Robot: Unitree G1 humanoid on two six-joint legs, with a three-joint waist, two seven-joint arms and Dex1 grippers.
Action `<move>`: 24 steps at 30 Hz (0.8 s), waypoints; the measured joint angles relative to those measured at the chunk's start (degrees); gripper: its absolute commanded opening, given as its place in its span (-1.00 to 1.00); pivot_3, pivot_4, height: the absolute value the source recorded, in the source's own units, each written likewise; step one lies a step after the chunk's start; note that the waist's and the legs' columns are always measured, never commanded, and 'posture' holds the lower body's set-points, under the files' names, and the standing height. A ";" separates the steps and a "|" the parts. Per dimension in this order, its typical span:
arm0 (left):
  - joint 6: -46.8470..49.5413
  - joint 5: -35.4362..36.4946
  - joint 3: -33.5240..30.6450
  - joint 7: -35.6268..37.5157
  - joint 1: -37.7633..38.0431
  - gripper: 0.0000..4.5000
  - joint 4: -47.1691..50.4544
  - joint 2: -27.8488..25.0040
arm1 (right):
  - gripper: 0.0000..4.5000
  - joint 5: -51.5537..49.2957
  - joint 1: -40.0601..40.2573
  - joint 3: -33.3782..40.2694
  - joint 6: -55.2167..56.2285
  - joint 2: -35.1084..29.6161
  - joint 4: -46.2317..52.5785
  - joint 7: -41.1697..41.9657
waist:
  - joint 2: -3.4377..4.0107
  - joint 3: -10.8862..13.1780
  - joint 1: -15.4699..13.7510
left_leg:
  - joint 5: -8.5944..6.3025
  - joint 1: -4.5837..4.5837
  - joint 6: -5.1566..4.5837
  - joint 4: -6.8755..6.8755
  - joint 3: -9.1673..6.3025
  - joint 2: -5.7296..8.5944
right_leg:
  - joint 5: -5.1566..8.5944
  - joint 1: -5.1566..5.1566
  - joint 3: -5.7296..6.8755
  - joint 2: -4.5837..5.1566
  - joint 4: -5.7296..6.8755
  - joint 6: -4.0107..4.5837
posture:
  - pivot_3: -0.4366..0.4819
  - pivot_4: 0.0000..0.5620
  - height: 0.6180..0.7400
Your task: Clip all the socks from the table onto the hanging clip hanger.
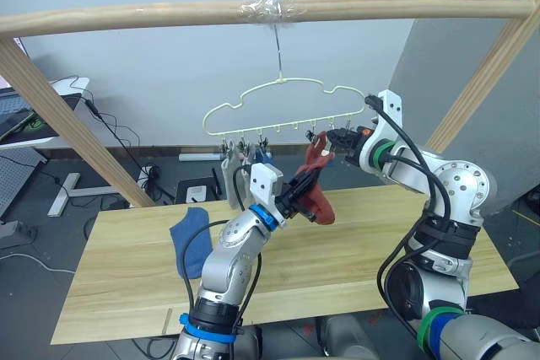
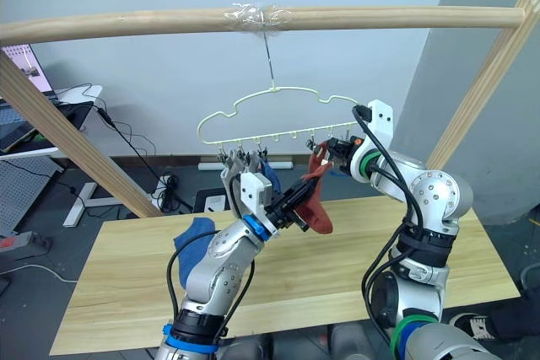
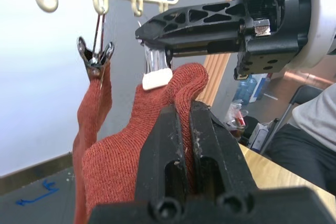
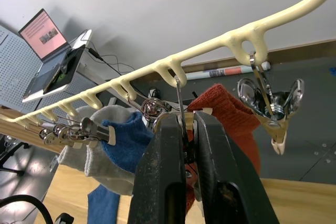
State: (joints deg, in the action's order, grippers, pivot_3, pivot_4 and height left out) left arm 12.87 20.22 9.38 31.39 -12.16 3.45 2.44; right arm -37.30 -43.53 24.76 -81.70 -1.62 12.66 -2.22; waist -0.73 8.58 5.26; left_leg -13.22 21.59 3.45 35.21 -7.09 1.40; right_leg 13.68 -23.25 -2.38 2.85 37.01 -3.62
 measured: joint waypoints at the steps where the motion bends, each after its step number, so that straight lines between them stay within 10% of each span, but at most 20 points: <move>1: -0.29 -0.14 0.15 -0.05 -0.07 -0.98 -0.30 0.09 | -1.00 0.00 -0.06 0.21 -0.16 0.16 0.00 -0.08 | 0.00 0.00 0.00 | 0.00 0.00 0.00 0.00 0.00 0.00 | 0.00 0.00 0.00 0.00 0.00 0.00 | -0.36 -0.61 1.00; 4: -0.89 -0.39 0.46 -0.43 -0.64 -0.98 -1.58 0.41 | -1.00 -0.02 -0.33 1.03 -0.62 0.65 0.05 -0.29 | 0.00 0.00 0.00 | 0.00 0.00 0.00 0.00 0.00 0.00 | 0.00 0.00 0.00 0.00 0.00 0.00 | -0.36 -0.61 1.00; 15: -1.02 -0.24 0.49 -0.63 -2.55 -1.00 -2.26 0.90 | 0.72 -0.81 -0.04 1.08 -1.37 0.38 2.07 1.10 | 0.00 0.00 0.38 | 0.00 0.02 0.00 0.00 -0.01 0.00 | 0.05 -0.01 0.00 0.00 -0.01 -0.08 | -0.37 -0.59 1.00; 17: -0.55 0.13 0.38 -0.49 -2.77 -0.78 -2.26 0.94 | 0.99 -2.38 0.56 1.79 -1.62 -0.25 4.59 2.17 | 0.00 0.00 0.42 | 0.00 0.06 0.00 0.00 -0.02 0.01 | 0.05 -0.01 0.01 0.00 -0.02 -0.09 | -0.39 -0.58 1.00; 24: 4.89 4.44 -0.22 1.04 -3.92 0.07 -4.72 1.29 | 1.00 -6.69 5.89 3.71 -2.88 -6.12 13.88 5.49 | 0.00 0.01 0.76 | 0.00 0.10 -0.01 0.04 -0.02 0.01 | 0.06 -0.02 0.03 0.00 -0.05 -0.11 | -0.47 -0.56 1.00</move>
State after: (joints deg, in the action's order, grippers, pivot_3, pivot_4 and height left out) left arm 17.77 24.65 9.15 32.43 -16.08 -1.27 3.73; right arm -43.99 -37.64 28.46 -84.57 -7.73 26.54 3.27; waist -0.73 8.59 6.02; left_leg -13.23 21.68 3.45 35.25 -7.12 1.41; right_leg 13.74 -23.27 -2.35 2.84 36.95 -3.74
